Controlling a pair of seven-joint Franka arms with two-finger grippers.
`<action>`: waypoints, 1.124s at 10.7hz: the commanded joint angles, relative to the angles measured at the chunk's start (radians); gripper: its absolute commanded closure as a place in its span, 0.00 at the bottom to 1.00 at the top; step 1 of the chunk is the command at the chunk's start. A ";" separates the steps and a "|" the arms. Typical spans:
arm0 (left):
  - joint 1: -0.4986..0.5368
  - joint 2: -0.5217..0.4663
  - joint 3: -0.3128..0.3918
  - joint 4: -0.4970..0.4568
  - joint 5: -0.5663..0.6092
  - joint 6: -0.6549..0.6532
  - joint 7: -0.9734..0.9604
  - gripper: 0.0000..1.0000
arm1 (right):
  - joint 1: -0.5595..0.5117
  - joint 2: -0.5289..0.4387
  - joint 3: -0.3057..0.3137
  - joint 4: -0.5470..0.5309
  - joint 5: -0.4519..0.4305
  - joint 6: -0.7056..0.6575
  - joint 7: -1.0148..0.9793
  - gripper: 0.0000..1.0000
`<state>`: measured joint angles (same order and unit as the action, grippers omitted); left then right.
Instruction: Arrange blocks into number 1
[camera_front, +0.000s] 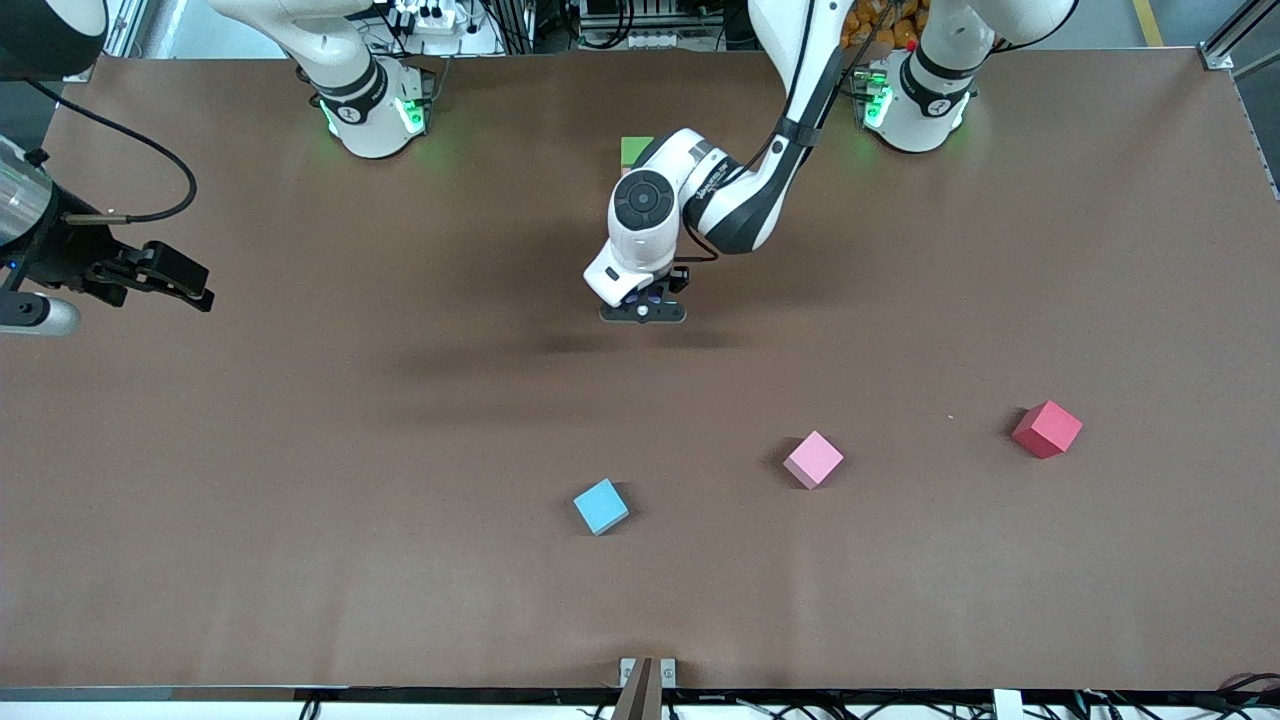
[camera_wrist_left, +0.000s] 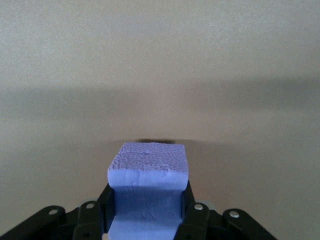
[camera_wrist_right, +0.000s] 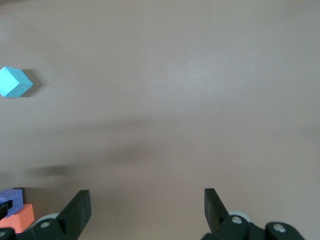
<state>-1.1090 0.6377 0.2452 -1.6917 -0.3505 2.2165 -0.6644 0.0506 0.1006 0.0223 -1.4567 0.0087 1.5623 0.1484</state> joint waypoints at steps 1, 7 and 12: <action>-0.014 0.023 0.016 0.023 -0.025 0.008 -0.014 1.00 | -0.009 0.020 0.008 0.027 0.017 -0.014 -0.018 0.00; -0.014 0.030 0.014 0.023 -0.051 0.011 -0.014 1.00 | -0.012 0.022 0.010 0.027 0.022 -0.016 -0.016 0.00; -0.014 0.030 0.014 0.021 -0.047 0.011 -0.011 0.01 | -0.015 0.018 0.016 0.027 0.025 -0.022 -0.018 0.00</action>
<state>-1.1092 0.6543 0.2455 -1.6884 -0.3781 2.2252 -0.6651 0.0503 0.1134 0.0246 -1.4541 0.0177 1.5615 0.1456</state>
